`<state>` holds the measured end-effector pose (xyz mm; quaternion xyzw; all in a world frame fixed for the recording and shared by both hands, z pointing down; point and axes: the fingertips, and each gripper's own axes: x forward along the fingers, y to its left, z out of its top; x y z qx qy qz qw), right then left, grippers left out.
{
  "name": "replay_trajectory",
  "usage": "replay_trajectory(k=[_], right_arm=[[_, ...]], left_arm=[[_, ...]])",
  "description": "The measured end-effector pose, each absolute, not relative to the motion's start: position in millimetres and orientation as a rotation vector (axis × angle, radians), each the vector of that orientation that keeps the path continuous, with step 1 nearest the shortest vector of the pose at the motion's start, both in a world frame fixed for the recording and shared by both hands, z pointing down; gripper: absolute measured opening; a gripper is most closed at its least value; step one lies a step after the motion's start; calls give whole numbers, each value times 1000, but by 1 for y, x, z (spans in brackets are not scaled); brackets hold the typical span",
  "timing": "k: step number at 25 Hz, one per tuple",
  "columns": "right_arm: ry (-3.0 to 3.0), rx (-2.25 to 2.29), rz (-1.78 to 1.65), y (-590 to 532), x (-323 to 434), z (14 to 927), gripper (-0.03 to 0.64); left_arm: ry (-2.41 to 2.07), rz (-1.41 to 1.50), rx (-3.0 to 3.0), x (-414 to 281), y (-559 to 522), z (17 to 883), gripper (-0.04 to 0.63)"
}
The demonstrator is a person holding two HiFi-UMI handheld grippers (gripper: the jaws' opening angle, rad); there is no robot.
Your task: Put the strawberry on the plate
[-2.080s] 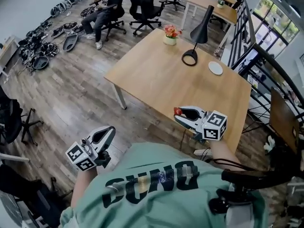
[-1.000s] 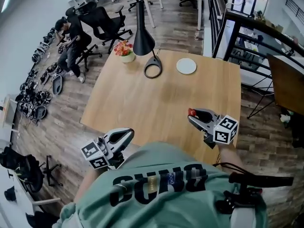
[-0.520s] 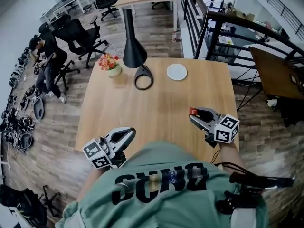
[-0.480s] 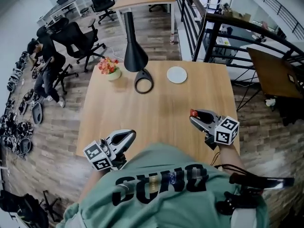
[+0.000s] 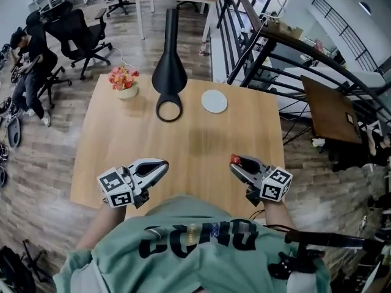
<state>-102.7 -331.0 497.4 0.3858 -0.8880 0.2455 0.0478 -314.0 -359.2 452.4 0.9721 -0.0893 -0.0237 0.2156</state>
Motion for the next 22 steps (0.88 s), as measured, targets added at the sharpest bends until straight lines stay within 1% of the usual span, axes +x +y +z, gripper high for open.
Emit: replay_trajectory(k=[4,7,12,15,22], right_arm=[[-2666,1136,760,-339,-54,508,137],[-2696,1110,702,-354,-30,505,137],[-2714,1109,674,-374,-39,533,137],[-2721,1140,728,-378,-45,551,137],[-2666,1211,770,-411,-21,576,137]], left_arm=[[-370,-123,2657,-274,-362,460,5],[-445,-95,2632,-249,-368,467,5],[-532,2,2613,-229,-406,484,5],[-513,82,2637,-216,-425,494,5],[-479,132,2636,-192,-472,520,5]])
